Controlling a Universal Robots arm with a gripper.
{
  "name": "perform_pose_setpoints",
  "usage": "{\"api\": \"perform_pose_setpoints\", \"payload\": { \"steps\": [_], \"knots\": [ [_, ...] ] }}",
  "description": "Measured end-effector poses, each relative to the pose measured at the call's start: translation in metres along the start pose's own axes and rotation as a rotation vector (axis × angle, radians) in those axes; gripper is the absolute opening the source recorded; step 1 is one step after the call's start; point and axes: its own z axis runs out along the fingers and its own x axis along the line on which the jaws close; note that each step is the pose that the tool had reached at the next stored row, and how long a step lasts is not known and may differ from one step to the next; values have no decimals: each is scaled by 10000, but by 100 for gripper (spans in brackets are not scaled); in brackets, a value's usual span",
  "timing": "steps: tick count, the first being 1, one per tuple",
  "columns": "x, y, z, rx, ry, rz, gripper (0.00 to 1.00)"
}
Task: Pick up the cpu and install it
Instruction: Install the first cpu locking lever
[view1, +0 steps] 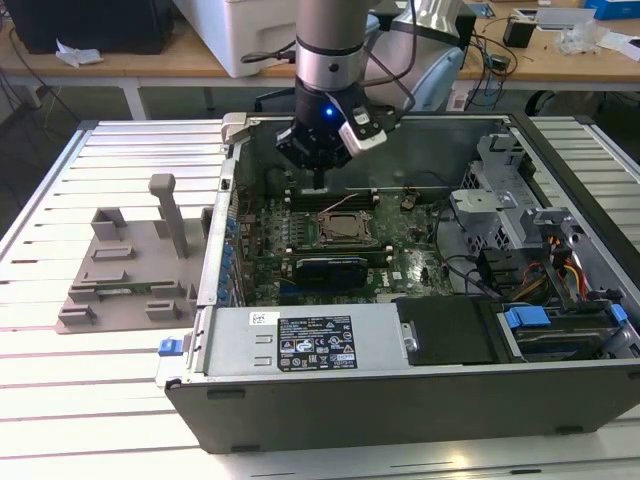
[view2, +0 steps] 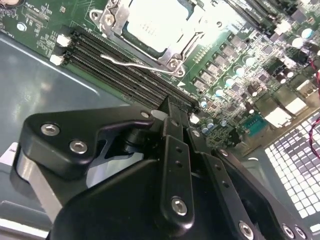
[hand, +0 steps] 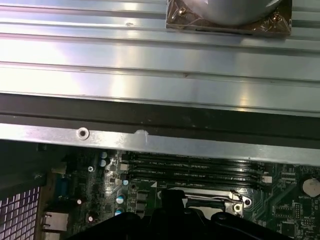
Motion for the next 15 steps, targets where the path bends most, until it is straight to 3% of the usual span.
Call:
{"api": "perform_pose_setpoints", "payload": {
  "steps": [1,9,15],
  "knots": [
    [-4,-13,17,-30,-2,1,11],
    [-149,-49,214,-31,93,-32,11],
    [-224,-54,295,-33,112,-45,11]
  ]
}}
